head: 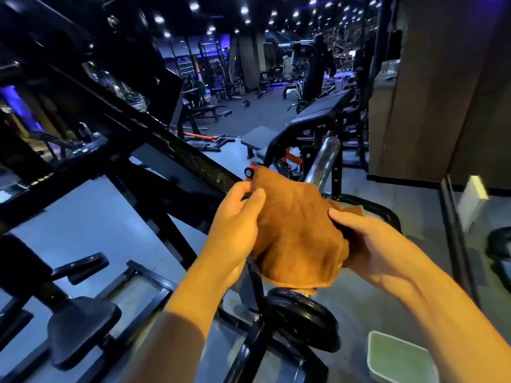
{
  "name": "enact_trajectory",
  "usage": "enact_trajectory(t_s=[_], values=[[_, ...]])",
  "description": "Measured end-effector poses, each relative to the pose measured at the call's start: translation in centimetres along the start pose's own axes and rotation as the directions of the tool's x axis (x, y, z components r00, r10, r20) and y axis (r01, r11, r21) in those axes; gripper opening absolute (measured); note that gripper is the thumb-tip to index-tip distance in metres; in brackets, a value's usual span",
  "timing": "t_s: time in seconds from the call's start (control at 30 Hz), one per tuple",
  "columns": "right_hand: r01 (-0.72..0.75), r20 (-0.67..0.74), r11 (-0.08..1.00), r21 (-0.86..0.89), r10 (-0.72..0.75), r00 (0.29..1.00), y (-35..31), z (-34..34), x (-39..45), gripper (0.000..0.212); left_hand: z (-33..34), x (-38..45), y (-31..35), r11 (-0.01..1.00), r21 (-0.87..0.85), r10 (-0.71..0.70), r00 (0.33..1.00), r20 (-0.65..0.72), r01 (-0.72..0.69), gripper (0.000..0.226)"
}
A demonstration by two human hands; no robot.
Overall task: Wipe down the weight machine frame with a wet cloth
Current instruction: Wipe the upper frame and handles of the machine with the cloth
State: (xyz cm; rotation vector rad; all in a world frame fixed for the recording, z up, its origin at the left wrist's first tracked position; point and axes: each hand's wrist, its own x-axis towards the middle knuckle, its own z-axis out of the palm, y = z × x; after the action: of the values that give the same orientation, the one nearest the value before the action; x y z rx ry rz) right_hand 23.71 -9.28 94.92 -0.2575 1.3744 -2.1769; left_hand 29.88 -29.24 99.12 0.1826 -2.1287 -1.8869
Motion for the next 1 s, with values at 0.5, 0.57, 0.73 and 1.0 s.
enact_trajectory(t_s=[0.5,0.57,0.73,1.0], values=[[0.287,-0.277,0.837,-0.465,-0.446,0.851,1.0,4.4,-0.1,0.022,2.9,-2.7,-1.5,0.984,0.169,0.053,0.998,0.013,-0.055,0.009],[0.299,-0.175,0.869,-0.395,-0.391,0.904,1.3,5.3,-0.6,0.029,3.1,-3.1,-1.5,0.998,0.065,-0.004,0.999,0.044,0.001,0.019],[0.274,-0.001,0.95,-0.15,-0.277,0.961,0.7,4.7,-1.0,0.028,2.0,-2.8,-2.1,0.999,0.006,-0.033,0.996,-0.088,0.034,0.027],[0.309,-0.082,0.829,-0.466,-0.388,0.918,1.7,2.9,-0.5,0.037,1.1,-1.2,-2.8,0.858,-0.476,-0.2,0.979,0.04,0.195,0.026]])
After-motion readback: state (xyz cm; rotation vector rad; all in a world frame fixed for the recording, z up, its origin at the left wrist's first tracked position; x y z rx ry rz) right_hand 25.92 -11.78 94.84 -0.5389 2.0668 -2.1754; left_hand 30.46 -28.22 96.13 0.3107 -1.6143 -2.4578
